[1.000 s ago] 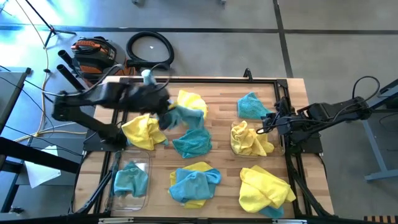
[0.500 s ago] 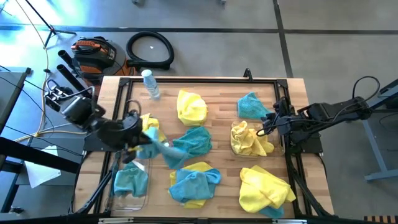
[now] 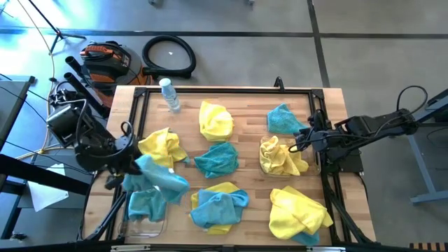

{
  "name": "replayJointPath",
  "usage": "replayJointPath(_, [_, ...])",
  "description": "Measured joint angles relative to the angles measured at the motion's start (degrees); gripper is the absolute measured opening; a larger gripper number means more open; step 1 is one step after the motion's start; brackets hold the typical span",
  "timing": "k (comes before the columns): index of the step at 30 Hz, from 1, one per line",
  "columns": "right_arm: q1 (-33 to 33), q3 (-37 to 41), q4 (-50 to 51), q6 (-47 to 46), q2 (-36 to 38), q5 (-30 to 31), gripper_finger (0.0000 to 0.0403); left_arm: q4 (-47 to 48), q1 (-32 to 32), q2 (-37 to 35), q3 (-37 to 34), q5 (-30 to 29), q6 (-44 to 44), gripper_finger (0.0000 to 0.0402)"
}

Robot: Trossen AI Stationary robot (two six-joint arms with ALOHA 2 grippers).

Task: Sort microfiber towel by color & place in baskets
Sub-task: Put the blue microfiber towel into the left transparent bin

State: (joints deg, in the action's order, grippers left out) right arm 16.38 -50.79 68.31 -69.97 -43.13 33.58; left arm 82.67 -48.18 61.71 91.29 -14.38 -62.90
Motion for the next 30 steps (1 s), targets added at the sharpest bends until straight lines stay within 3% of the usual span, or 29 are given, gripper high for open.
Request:
replayJointPath(8, [0.0, 0.0, 0.0, -4.8, 0.0, 0.0, 0.016, 7.6, -5.8, -0.9, 0.0, 12.0, -9.9, 0.0])
replayJointPath(19, [0.0, 0.0, 0.0, -11.1, -1.2, 2.7, 0.016, 7.4, -11.6, -3.7, 0.0, 19.4, -11.7, 0.0])
replayJointPath(22, [0.0, 0.0, -0.1, -11.2, -2.2, 2.9, 0.016, 7.4, -12.4, -4.8, -0.6, 15.5, -11.4, 0.0])
replayJointPath(27, [0.0, 0.0, -1.1, -11.2, -4.4, 2.9, 0.016, 6.7, -11.6, -4.1, -2.5, 2.1, -4.1, 0.0])
replayJointPath(30, [0.0, 0.0, -1.3, -11.2, -5.5, 2.9, 0.016, 3.7, -10.3, -3.0, -4.6, 1.3, 0.6, 0.0])
